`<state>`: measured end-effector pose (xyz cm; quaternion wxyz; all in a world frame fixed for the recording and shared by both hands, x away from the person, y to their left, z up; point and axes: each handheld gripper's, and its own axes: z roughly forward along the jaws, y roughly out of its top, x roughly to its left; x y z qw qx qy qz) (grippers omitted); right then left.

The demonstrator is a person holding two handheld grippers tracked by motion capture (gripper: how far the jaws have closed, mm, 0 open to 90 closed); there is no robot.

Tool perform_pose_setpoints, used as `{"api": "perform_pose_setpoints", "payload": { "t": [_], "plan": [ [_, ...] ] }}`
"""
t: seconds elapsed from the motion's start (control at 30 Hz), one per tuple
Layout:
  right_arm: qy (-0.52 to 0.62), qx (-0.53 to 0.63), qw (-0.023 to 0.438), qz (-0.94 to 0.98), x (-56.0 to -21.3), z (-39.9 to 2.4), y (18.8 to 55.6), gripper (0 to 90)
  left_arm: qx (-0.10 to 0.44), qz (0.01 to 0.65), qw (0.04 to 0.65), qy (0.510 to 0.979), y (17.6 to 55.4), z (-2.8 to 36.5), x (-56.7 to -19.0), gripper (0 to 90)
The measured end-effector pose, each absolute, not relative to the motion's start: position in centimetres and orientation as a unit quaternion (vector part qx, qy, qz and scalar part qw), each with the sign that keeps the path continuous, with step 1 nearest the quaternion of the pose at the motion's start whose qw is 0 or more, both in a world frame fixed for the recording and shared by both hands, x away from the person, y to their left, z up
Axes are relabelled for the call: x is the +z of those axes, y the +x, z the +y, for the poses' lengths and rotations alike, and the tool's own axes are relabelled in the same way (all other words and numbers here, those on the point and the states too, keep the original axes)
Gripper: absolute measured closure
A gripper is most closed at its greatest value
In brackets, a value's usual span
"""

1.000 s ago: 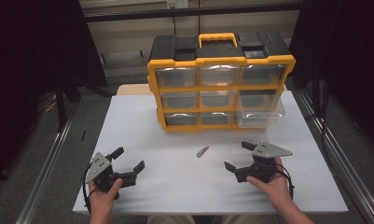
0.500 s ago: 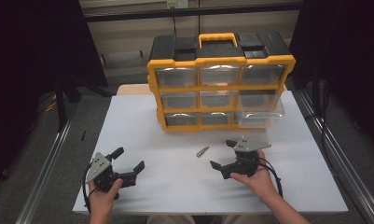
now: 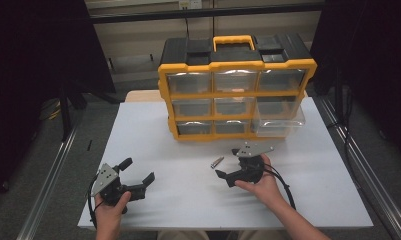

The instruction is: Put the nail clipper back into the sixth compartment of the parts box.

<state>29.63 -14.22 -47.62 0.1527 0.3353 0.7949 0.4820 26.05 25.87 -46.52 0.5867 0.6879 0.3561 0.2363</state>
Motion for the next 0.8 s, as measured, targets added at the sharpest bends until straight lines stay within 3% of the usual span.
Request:
{"api": "perform_pose_setpoints", "payload": {
  "t": [0.8],
  "plan": [
    [0.333,0.437,0.12,0.827,-48.3,-12.7,32.9,22.4,0.231,0.35,0.583,0.696,26.1,25.9,-46.7,1.9]
  ]
}}
